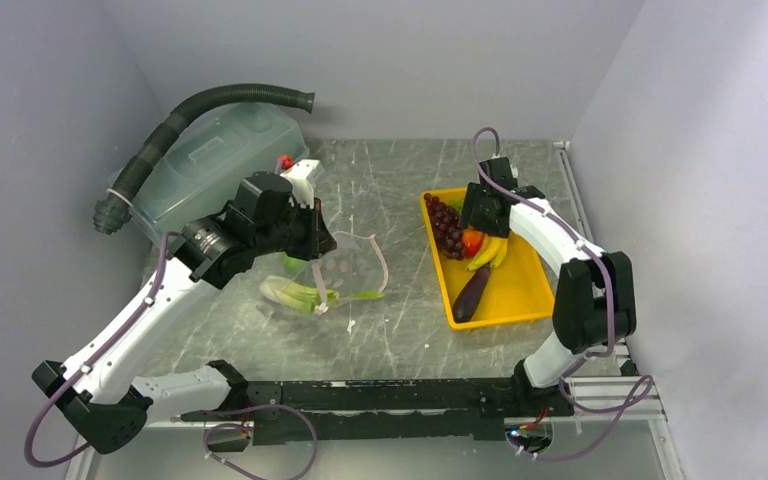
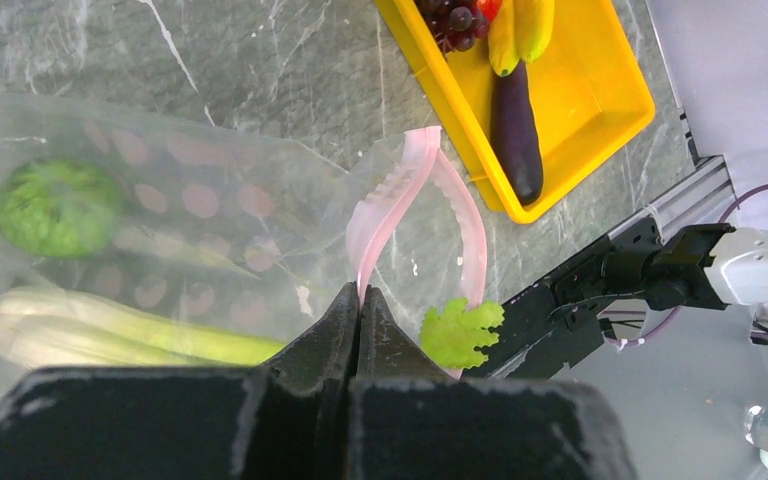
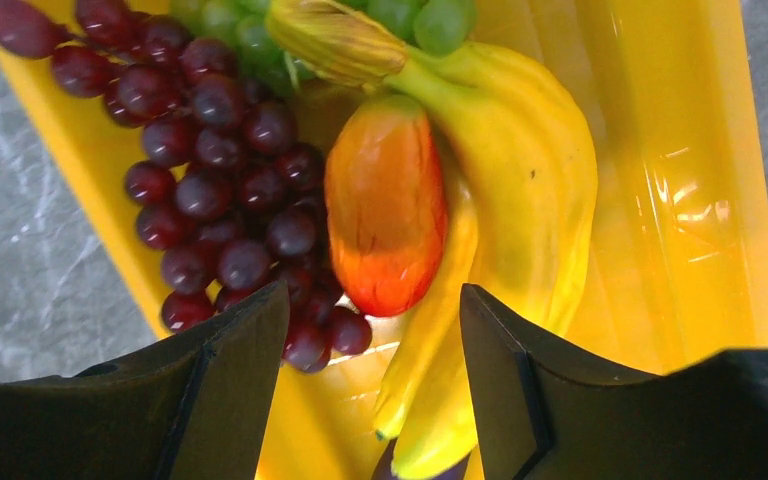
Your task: Place the food in the zip-top bag and seal the zipper
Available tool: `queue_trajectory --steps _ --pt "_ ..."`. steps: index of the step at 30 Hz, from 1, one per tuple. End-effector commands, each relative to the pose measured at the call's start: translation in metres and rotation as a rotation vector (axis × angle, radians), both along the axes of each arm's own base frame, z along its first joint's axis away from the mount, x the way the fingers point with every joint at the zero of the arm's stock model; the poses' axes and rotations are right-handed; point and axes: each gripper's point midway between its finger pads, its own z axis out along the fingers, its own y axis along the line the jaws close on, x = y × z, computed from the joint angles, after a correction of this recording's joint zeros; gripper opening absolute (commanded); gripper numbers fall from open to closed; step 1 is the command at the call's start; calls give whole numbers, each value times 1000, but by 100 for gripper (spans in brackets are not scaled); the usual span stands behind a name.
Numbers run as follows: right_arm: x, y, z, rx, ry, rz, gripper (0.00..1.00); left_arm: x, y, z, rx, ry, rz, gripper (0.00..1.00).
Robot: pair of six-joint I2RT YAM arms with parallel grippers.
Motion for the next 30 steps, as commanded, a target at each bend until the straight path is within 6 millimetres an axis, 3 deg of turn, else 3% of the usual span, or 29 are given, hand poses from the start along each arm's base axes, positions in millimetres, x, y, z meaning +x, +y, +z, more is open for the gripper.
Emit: queue_trajectory --steps 1,15,20,26,28,30 --pt "21 -5 -5 0 -38 -15 67 -3 5 23 -22 -59 4 0" --pt "37 -13 -34 -9 -5 -54 63 -4 8 22 -22 -52 20 0" --pt "36 -17 -35 -19 -12 -62 40 -5 11 23 -16 -55 27 0" --pt "29 -22 -18 -29 -47 -75 8 -4 7 20 -21 -51 17 0" --pt "27 -24 -7 -32 -71 -82 0 -3 6 20 -24 -51 13 0" --pt "26 -27 6 -37 -98 -92 0 -3 5 20 -25 -51 9 0"
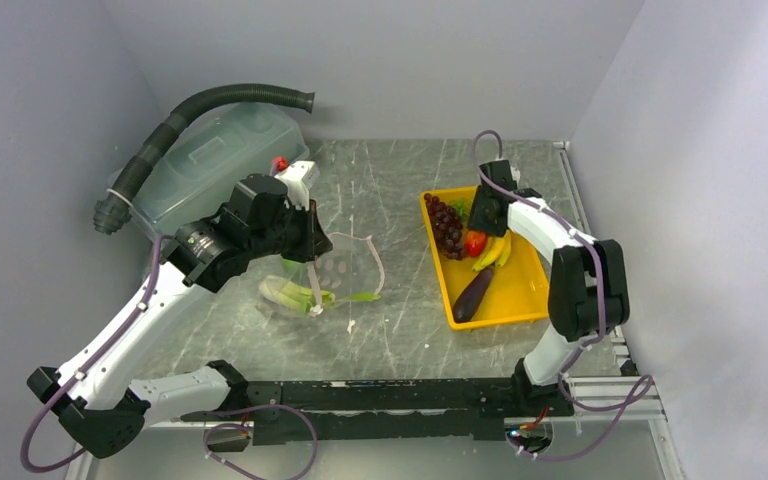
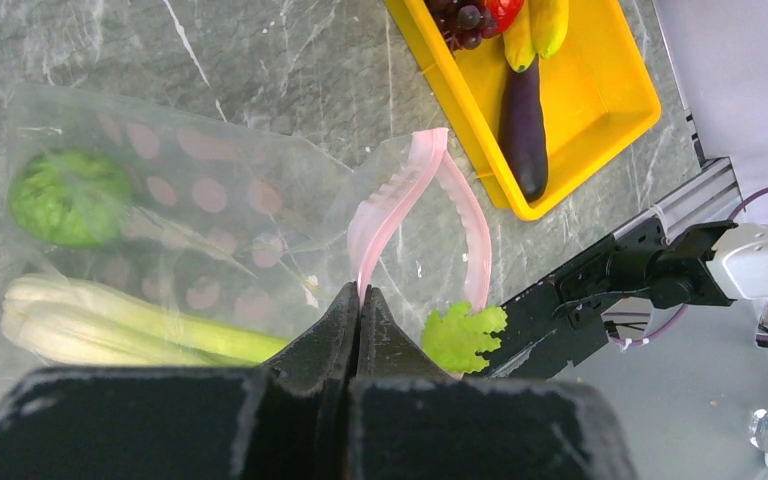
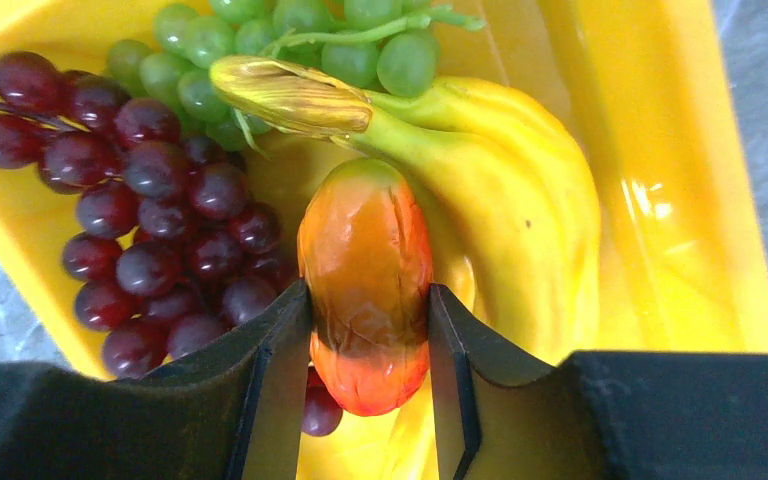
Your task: Place the food in the zip-top bag and seal the zipper
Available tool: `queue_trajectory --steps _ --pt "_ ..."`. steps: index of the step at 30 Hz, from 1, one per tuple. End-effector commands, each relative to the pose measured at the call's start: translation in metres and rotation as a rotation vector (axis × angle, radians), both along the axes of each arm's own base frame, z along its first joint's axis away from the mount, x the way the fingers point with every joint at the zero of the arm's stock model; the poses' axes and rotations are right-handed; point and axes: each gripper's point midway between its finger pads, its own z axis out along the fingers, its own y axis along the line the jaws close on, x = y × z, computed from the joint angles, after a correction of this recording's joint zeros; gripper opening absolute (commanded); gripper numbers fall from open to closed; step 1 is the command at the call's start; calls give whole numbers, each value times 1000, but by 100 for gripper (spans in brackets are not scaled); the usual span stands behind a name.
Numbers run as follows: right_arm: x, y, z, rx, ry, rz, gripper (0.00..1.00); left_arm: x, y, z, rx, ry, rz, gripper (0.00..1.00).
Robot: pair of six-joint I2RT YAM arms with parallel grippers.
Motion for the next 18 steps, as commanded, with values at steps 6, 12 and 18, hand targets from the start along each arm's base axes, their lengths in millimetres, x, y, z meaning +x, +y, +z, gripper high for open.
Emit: queue_trajectory --steps 6,12,18 --pt "0 -8 96 32 -261 -47 0 3 -4 18 -42 -56 -10 0" --pt "-11 19 154 128 -403 50 0 3 -6 17 -44 -53 -15 0" --pt "-34 59 213 245 -561 221 0 4 -8 19 -51 -54 -15 0"
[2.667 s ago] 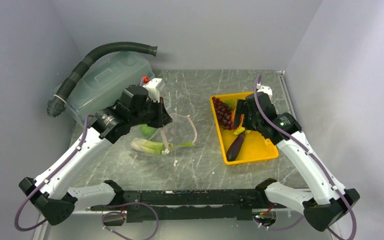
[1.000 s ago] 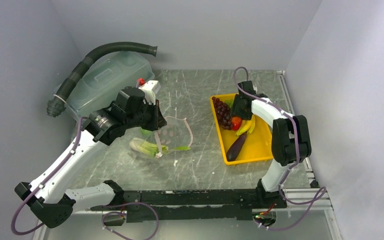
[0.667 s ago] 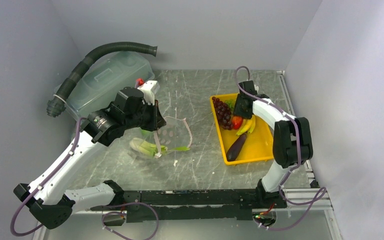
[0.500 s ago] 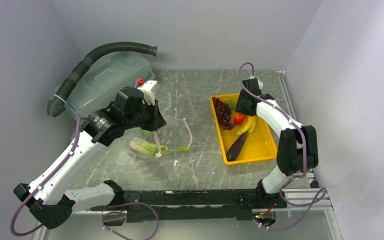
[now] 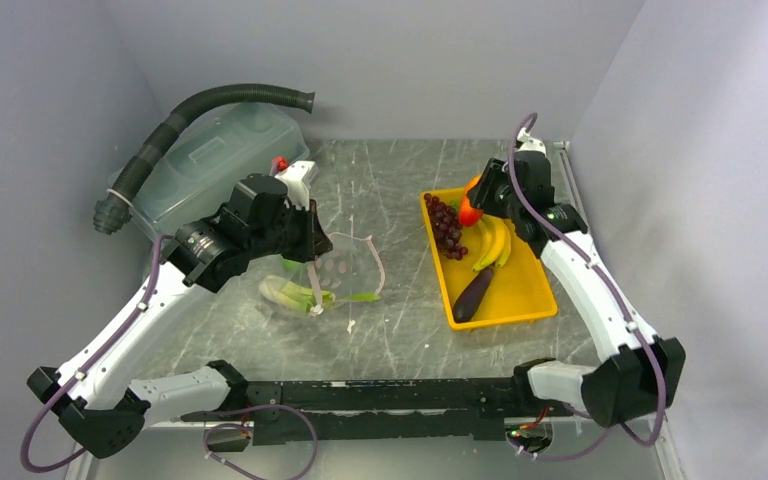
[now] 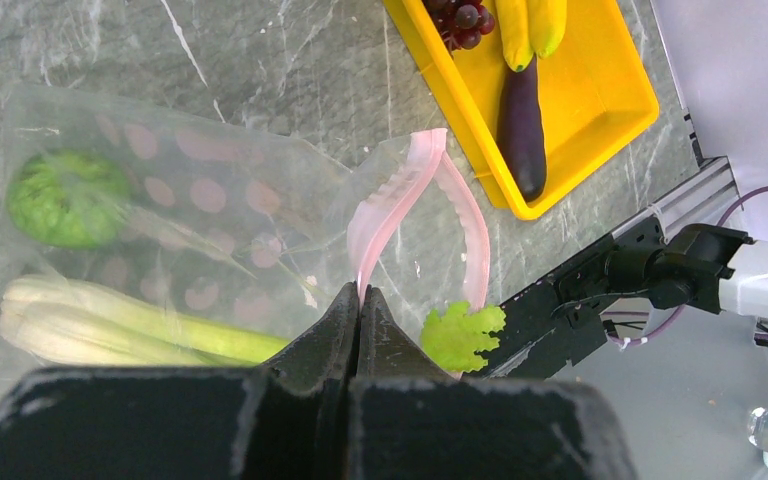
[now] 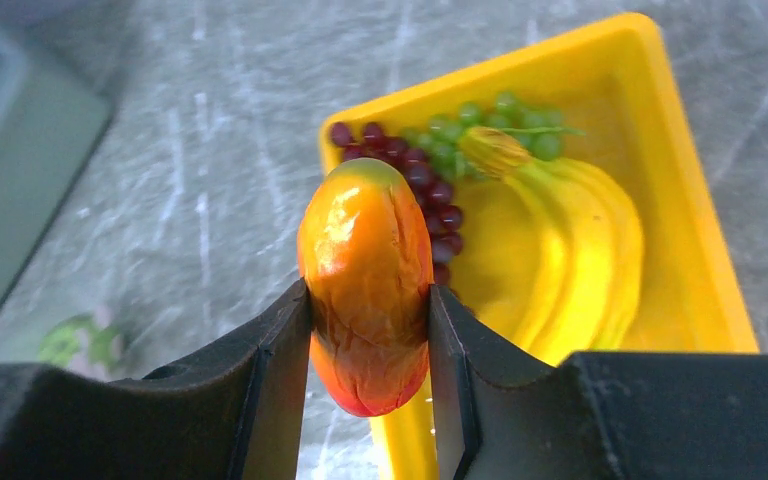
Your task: Place the food in the zip-top bag and seal the zipper
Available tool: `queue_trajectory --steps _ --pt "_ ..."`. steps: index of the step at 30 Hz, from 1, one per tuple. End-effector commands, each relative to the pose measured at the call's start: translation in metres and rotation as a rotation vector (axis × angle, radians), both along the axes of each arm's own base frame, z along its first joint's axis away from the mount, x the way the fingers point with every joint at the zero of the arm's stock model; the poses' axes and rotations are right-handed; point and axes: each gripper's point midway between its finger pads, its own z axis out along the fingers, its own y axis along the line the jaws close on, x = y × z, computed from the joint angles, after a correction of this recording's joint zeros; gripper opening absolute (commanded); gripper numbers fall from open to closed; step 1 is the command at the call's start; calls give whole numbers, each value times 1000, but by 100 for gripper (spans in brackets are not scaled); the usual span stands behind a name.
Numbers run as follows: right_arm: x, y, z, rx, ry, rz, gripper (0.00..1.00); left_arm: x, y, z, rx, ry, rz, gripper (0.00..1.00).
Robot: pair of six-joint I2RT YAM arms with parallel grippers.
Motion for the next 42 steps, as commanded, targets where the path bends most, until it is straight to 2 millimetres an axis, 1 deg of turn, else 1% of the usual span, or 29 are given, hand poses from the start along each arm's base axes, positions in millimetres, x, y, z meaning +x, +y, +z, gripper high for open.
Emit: queue_trajectory --steps 1,6,8,12,14,19,26,30,33,42 --pt "-16 39 61 84 -186 173 0 5 -7 18 -49 -54 -12 0" --pt "-52 85 99 122 -319 391 0 5 -8 19 -53 -53 -12 0" --pt "-67 99 112 149 -364 464 0 6 -8 19 -54 -54 -8 0" --pt "-97 119 129 202 -441 596 0 6 -8 21 -57 -58 -10 0" --pt "-109 127 133 220 -468 646 0 6 -8 21 -57 -58 -10 0" --pt "-140 154 141 276 -531 824 0 6 -9 26 -66 -66 -12 0" --pt "-174 184 150 295 -650 1013 0 3 -9 28 -76 -61 -17 0" --pt "-192 202 147 264 -735 1114 0 1 -10 29 -84 -60 -21 0" --pt "-201 214 139 223 -783 1182 0 1 -10 28 -85 -56 -26 0" --pt "-190 240 100 113 -751 1252 0 0 -16 25 -90 -38 -49 0"
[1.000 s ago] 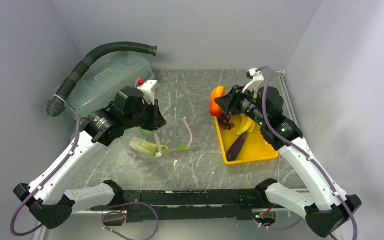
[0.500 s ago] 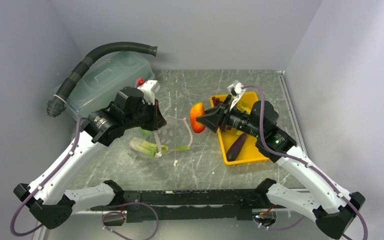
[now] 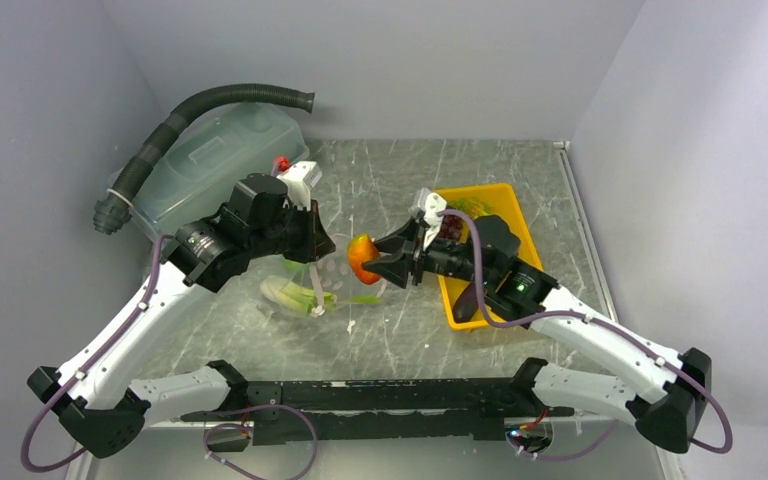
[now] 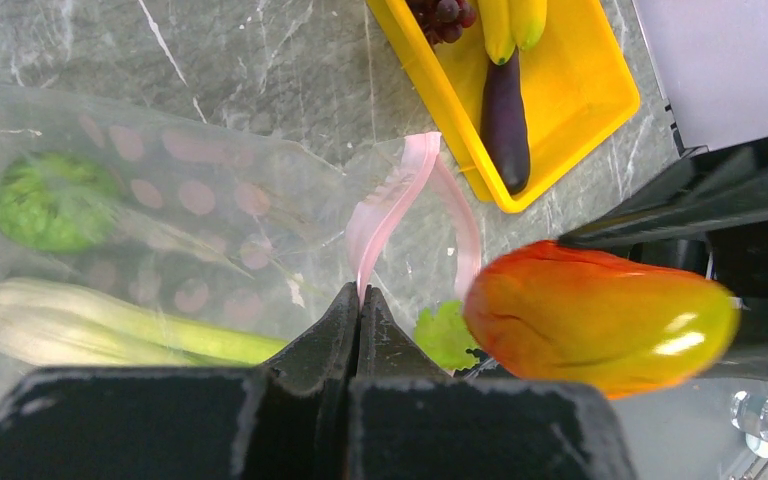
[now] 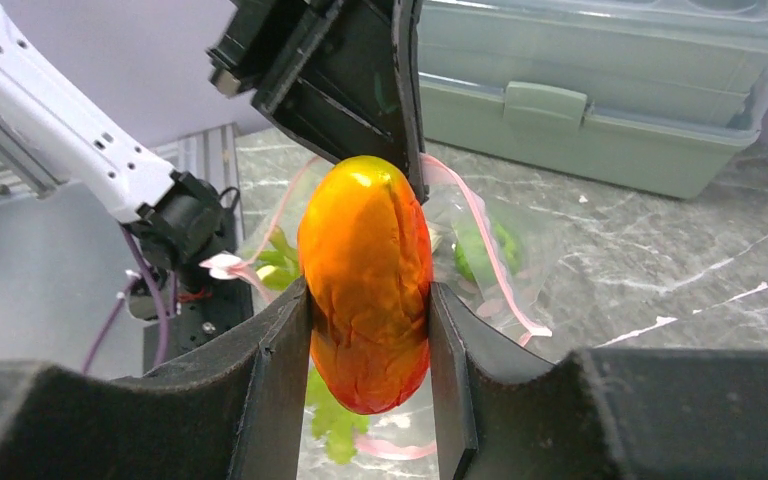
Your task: Place the food in the zip-top bag and seal the zipper
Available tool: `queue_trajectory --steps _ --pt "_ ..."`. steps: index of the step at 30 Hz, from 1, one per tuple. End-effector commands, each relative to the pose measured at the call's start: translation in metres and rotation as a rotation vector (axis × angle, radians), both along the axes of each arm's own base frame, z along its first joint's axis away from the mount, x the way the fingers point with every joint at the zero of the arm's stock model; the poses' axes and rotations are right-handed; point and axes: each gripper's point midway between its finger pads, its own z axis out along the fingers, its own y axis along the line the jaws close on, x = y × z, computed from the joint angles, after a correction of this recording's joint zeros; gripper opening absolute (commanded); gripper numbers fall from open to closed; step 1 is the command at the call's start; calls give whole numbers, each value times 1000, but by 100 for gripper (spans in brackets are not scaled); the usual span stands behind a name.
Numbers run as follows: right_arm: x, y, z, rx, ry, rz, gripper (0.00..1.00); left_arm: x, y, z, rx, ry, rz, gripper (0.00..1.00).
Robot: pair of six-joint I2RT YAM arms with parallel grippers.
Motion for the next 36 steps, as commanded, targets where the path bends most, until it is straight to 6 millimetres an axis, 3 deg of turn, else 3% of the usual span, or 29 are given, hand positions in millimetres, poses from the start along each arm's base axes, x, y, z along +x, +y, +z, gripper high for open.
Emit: queue_trajectory --steps 1,10,17,20,23,28,36 --pt "7 13 -1 -9 -106 16 0 3 -11 23 -71 -47 -24 0" --pt "18 24 -35 -109 -113 14 4 2 -9 25 -68 -48 -19 0" --pt "25 31 -56 -187 -68 -5 37 4 -10 25 -68 -50 -18 0" --pt "29 33 -55 -207 -55 -22 52 4 -10 25 -67 -51 -17 0" --pt "31 32 -51 -211 -49 -36 62 4 -10 24 -64 -50 -19 0" --pt "33 27 -38 -191 -54 -72 99 4 -10 23 -63 -50 -20 0" --pt "34 11 -16 -165 -66 -138 100 4 -12 23 -69 -49 -25 0"
